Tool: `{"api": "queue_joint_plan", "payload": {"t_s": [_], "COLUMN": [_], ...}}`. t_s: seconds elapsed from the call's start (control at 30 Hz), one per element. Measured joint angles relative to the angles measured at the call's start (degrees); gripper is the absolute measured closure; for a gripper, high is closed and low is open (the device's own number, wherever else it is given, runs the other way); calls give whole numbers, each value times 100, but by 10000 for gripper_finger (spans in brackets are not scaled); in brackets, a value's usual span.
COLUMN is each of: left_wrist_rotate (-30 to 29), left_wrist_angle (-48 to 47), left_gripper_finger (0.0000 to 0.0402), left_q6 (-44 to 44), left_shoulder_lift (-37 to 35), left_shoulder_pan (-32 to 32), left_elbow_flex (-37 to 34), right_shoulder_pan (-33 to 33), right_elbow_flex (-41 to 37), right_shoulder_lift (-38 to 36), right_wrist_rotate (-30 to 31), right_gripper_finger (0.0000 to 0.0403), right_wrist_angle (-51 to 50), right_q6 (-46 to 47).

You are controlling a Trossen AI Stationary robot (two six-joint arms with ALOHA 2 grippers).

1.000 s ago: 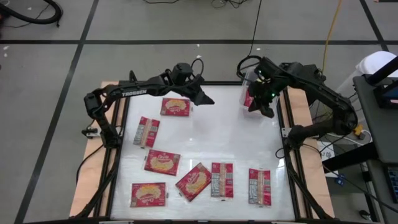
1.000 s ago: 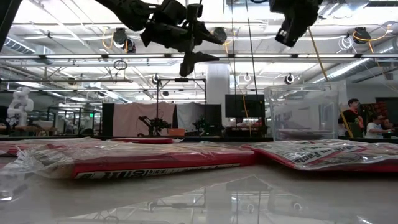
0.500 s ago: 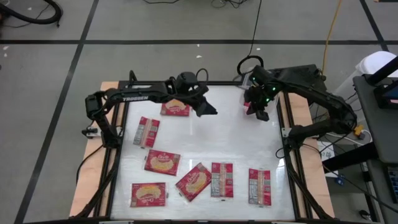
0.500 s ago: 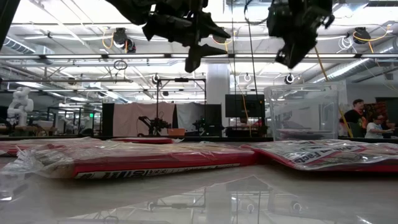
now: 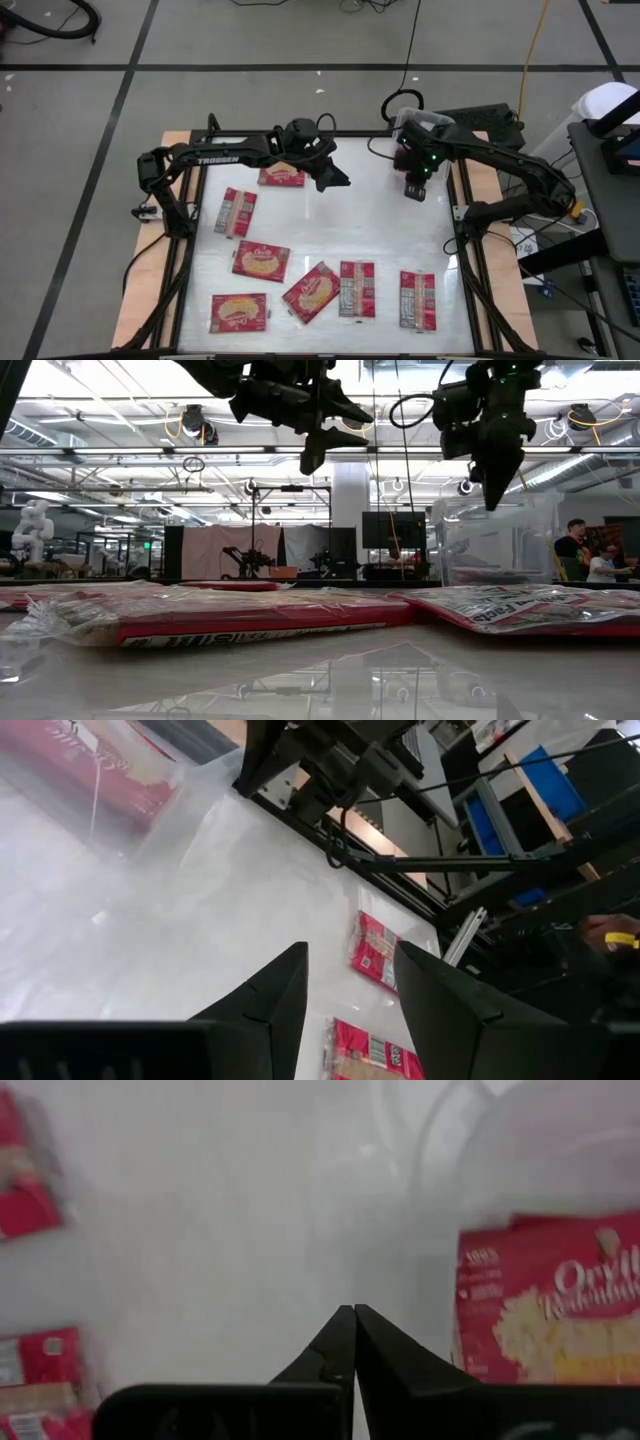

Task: Sort popcorn bags into baskets
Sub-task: Adjust the transparent container on the table, then put the red popcorn bag into the transparent container

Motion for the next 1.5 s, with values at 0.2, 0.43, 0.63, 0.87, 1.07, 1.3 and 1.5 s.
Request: {"api": "queue_joint_plan", "payload": {"t_s": [0.2, 0.43, 0.63, 0.87, 1.07, 1.3, 1.5], "left_wrist_rotate": [0, 1, 0, 3, 4, -593, -1517], "left_wrist_angle": [2, -6, -95, -566, -1152, -2537, -4640], "left_gripper_finger": [250, 250, 250, 250, 250, 250, 247], "left_q6": [67, 196, 198, 193, 169, -152, -274], "left_shoulder_lift": [0, 0, 0, 0, 0, 0, 0], "left_shoulder_pan": [0, 7, 7, 80, 224, 601, 1164], "left_elbow_flex": [0, 0, 0, 0, 0, 0, -1], "right_shoulder_pan": [-7, -7, -58, 13, 178, 492, 644], "right_elbow_flex": [-7, -7, -20, -15, 24, 190, 221], "right_shoulder_lift": [2, -57, -280, -729, -1201, -1490, -1493], "right_wrist_rotate": [520, 903, 1260, 26, -242, -575, -579], "right_gripper_finger": [402, 402, 402, 402, 402, 402, 402], "right_wrist_angle": [-583, -981, -1061, -993, -803, 305, 1254], "right_q6": [134, 665, 785, 1064, 2319, 3360, 3670]}}
